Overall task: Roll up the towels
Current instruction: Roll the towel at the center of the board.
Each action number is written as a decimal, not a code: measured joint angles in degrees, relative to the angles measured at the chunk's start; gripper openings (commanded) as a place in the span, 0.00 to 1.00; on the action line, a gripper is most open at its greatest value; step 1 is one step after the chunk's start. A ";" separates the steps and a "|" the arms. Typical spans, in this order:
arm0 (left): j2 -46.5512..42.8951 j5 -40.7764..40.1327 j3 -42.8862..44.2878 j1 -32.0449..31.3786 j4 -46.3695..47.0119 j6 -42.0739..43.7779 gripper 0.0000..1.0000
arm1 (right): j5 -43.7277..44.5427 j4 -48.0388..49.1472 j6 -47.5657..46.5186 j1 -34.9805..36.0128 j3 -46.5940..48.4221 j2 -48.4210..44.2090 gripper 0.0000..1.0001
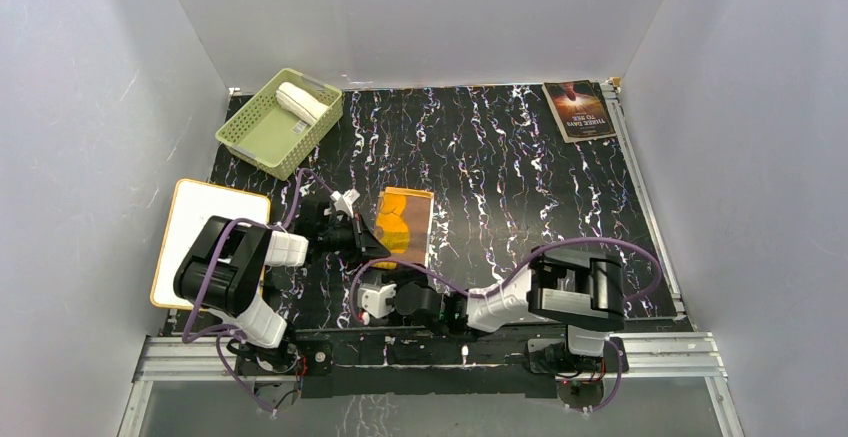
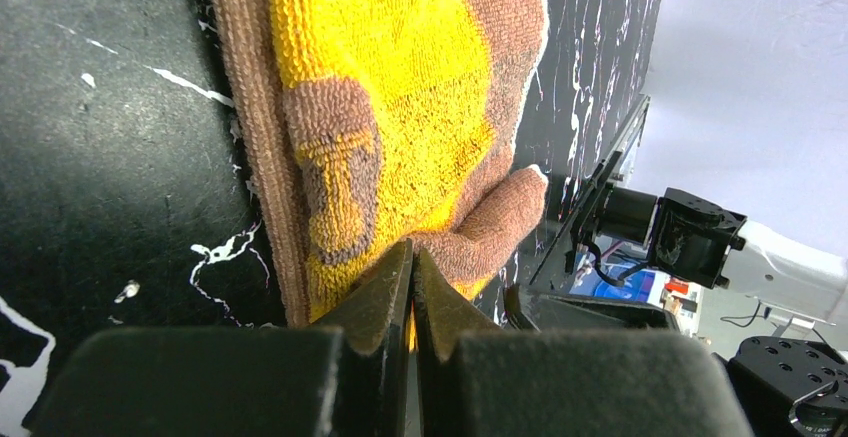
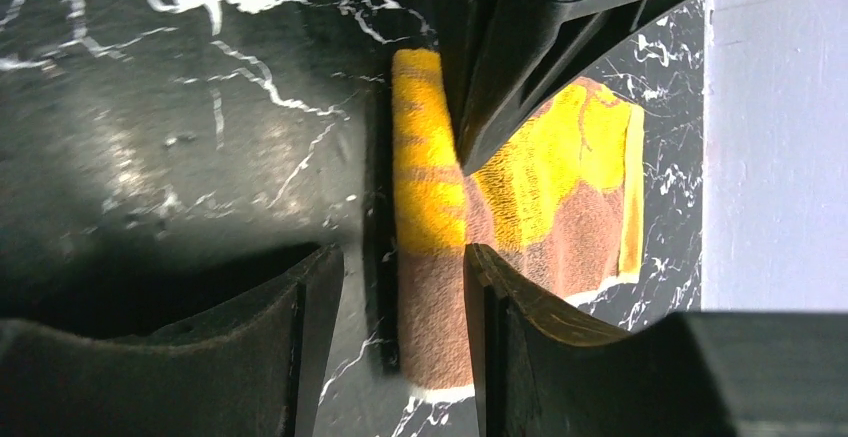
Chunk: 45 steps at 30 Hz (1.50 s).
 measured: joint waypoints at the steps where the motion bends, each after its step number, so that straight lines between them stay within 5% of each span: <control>1: 0.13 0.15 0.15 0.00 -0.11 0.13 0.00 | 0.33 0.52 -0.20 -0.44 0.70 0.85 0.47; 8: 0.57 0.61 0.74 0.02 -0.81 0.70 0.00 | 2.03 1.60 -1.01 -2.62 3.87 4.46 0.45; 15: 0.74 0.79 1.01 0.02 -1.16 0.92 0.00 | 3.28 -1.57 0.81 -3.37 6.84 7.21 0.05; 23: 0.92 0.26 2.43 0.35 -2.99 1.33 0.05 | 1.18 -13.64 7.85 -5.31 13.27 7.10 0.00; 32: -12.04 -3.41 8.52 8.22 -20.72 4.76 0.30 | -21.53 -34.77 24.74 -12.52 21.59 2.38 0.00; 45: -27.56 -4.90 8.57 11.61 -33.31 7.74 0.33 | -63.14 -44.70 45.40 -29.00 24.22 2.25 0.00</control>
